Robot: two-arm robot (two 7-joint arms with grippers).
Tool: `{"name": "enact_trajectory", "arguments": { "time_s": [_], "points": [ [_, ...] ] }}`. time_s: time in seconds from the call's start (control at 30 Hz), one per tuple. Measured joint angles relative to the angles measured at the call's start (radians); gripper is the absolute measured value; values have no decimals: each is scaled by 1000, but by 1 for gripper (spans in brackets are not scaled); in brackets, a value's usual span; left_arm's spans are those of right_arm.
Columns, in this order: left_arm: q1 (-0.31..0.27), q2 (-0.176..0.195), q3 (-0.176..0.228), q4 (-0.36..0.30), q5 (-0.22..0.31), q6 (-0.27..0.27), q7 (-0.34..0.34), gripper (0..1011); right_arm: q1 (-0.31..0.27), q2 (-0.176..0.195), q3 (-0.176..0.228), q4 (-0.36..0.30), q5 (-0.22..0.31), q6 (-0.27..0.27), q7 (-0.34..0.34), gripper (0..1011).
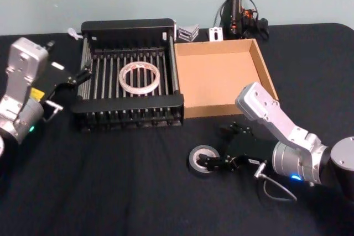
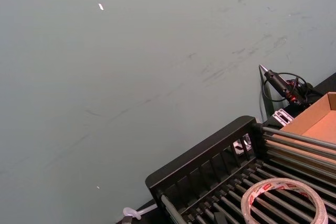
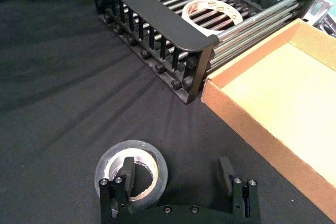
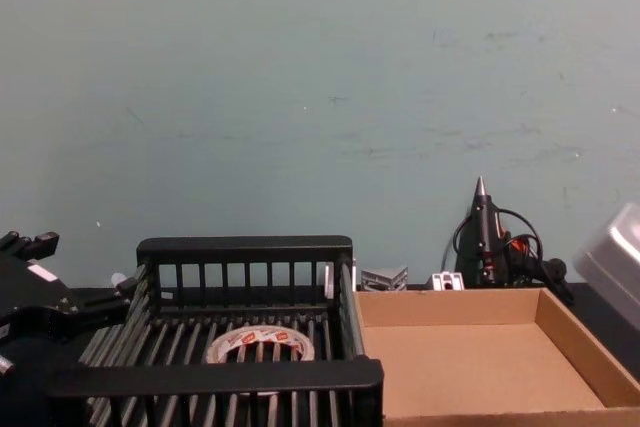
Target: Pick up the white tape and place it into the black box , Pick up the silver tape and place it into the brown box.
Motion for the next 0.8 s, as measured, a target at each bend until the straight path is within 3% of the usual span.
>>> {"name": "enact_trajectory", "arguments": {
  "time_s": [0.13,0.33,0.57,0.6,0.7,0.8],
  "points": [
    [0,0,0,0,0,0,0,1001,0,0,1,0,1,0,0,1000],
    [0,0,0,0,0,0,0,1001,0,0,1,0,2,-1,0,893],
    [0,0,0,0,0,0,0,1001,-1,0,2,-1,4,-1,0,706],
    [0,0,0,0,0,0,0,1001,-1,0,2,-1,4,-1,0,638],
    [0,0,0,0,0,0,0,1001,-1,0,2,-1,4,-1,0,578],
    [0,0,0,0,0,0,0,1001,-1,0,2,-1,5,-1,0,456]
  ]
}}
